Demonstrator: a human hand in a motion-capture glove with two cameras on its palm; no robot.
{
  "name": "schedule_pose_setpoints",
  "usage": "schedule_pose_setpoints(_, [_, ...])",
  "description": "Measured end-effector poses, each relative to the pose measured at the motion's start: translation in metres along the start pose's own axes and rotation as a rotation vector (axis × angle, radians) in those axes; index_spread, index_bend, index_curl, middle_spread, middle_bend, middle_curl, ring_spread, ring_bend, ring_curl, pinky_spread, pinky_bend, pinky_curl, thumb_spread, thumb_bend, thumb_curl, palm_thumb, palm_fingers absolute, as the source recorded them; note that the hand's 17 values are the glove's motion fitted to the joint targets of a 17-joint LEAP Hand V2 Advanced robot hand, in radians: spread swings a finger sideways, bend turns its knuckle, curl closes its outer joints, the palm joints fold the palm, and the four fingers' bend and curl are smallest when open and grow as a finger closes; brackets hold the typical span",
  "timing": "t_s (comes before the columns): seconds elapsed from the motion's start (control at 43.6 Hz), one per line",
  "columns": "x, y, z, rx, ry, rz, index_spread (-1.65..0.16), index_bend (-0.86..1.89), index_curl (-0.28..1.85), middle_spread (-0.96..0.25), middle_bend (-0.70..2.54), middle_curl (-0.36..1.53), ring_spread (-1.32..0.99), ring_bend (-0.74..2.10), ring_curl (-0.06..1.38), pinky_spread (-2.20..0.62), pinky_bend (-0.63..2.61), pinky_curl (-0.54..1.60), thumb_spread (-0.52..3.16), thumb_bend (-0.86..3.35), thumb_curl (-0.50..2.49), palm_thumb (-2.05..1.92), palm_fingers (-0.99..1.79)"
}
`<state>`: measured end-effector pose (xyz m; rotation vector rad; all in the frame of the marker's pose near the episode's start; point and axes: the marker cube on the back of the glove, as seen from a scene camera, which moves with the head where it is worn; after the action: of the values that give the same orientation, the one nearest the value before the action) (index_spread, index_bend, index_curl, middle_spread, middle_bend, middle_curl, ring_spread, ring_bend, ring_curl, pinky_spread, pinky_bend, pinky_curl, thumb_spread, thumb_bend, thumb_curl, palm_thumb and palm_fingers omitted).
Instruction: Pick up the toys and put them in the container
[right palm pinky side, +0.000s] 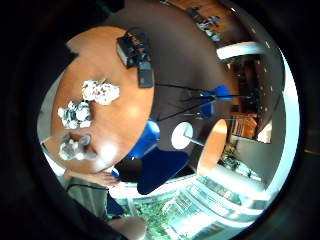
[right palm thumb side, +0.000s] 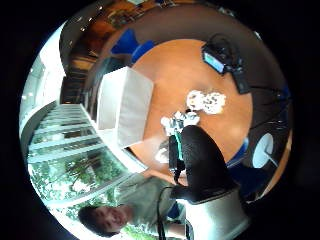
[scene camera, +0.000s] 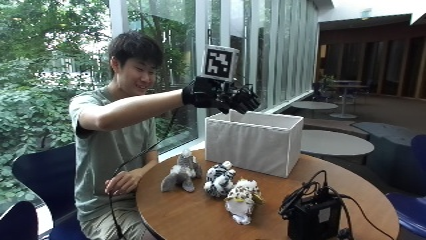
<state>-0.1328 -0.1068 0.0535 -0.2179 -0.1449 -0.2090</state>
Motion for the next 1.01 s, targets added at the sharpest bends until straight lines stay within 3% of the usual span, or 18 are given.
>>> schedule_pose_setpoints(0.229, [0.007,-0.058,0.064,-0.043,0.074,0.147,-0.23,0.06,0.14,-0.10,0.24,0.31,-0.18,0.45,0.21,-0.08,0.74,0.32,1.38,0.04,0.27,0.05,-0.17])
schedule_pose_setpoints(0.481, [0.036,-0.104,0.192,-0.203,0.120,0.229,-0.21,0.02,0.10,-0.10,0.23,0.34,-0.18,0.48,0.24,-0.08,0.81,0.35,1.34,0.00,0.30,0.06,-0.18])
schedule_pose_setpoints(0.619, [0.024,-0.105,0.264,-0.325,0.186,0.076,-0.21,0.03,0.09,-0.08,0.18,0.34,-0.18,0.50,0.26,-0.07,0.86,0.36,1.33,0.00,0.31,0.09,-0.16])
schedule_pose_setpoints(0.71, [0.024,-0.108,0.275,-0.222,0.165,0.019,-0.23,0.12,0.10,-0.10,0.17,0.34,-0.20,0.63,0.29,-0.08,0.91,0.37,1.32,0.05,0.34,0.21,0.04])
schedule_pose_setpoints(0.779, [0.025,-0.109,0.275,-0.176,0.172,-0.007,-0.25,0.24,0.14,-0.14,0.28,0.37,-0.25,0.74,0.29,-0.13,0.85,0.33,1.32,0.09,0.36,0.31,0.45])
schedule_pose_setpoints(0.962, [0.049,-0.121,0.266,-0.178,0.059,0.110,-0.27,0.26,0.18,-0.23,0.56,0.48,-0.34,0.96,0.37,-0.28,0.77,0.31,1.30,0.12,0.39,0.44,1.02])
schedule_pose_setpoints(1.008, [0.045,-0.121,0.269,-0.204,0.033,0.064,-0.27,0.26,0.19,-0.24,0.57,0.50,-0.36,1.01,0.40,-0.30,0.78,0.32,1.28,0.14,0.41,0.48,1.02])
